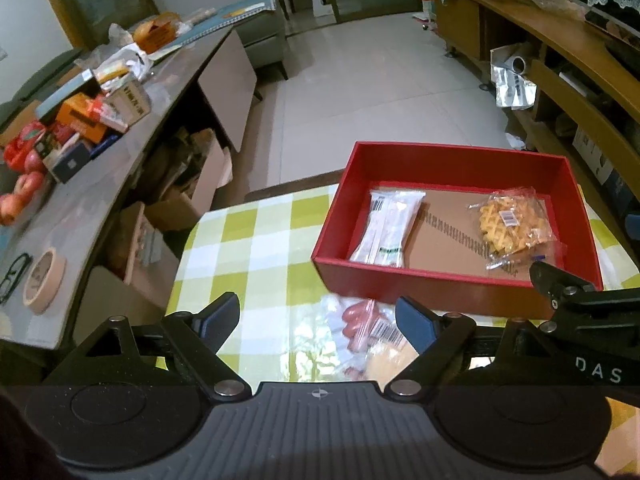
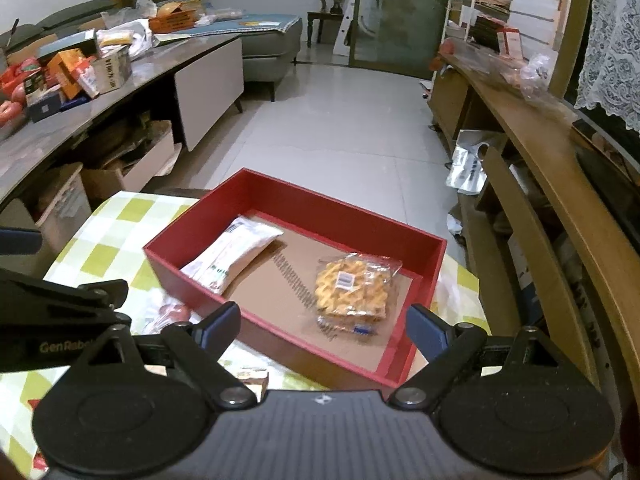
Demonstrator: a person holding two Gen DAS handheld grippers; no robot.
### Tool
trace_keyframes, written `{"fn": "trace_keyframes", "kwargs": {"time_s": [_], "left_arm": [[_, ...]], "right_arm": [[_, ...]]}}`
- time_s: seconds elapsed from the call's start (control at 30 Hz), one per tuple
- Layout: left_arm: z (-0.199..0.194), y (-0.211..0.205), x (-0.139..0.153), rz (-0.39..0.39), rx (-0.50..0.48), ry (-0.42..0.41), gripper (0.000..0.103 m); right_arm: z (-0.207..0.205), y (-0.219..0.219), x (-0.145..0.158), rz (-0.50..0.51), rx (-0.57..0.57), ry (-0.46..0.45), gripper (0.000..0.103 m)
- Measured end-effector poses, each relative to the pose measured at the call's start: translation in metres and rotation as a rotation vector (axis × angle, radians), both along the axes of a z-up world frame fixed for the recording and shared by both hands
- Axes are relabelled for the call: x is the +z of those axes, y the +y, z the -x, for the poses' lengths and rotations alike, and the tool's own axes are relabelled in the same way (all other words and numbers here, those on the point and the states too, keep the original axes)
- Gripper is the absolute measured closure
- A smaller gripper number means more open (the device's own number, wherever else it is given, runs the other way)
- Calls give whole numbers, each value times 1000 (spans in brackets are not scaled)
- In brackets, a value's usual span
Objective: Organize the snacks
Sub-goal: 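Raise both open tools away from the red box, then lower left tool onto the red Trolli bag and close while right tool approaches spicy strip pack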
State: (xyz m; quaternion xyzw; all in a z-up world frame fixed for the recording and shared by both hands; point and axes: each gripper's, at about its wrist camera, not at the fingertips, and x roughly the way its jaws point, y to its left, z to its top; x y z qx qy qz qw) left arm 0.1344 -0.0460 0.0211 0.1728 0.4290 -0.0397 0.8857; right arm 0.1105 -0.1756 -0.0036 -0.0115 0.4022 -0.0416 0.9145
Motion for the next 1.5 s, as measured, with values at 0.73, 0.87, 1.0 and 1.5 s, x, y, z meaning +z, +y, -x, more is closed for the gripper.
{"fn": "trace_keyframes", "kwargs": {"time_s": [0.73,0.87,1.0,1.5], "left_arm": [[56,69,-32,31,82,138,13],[63,93,-38,57,127,177,13],[69,110,-52,88,170,244,13],[58,126,-118,111,309,446,22]], "right_arm": [[51,53,-27,11,119,130,8],[61,63,-34,9,145,160,8],[67,72,-41,-32,160,199,8],[62,79,-72,-78,188,316,8]]}}
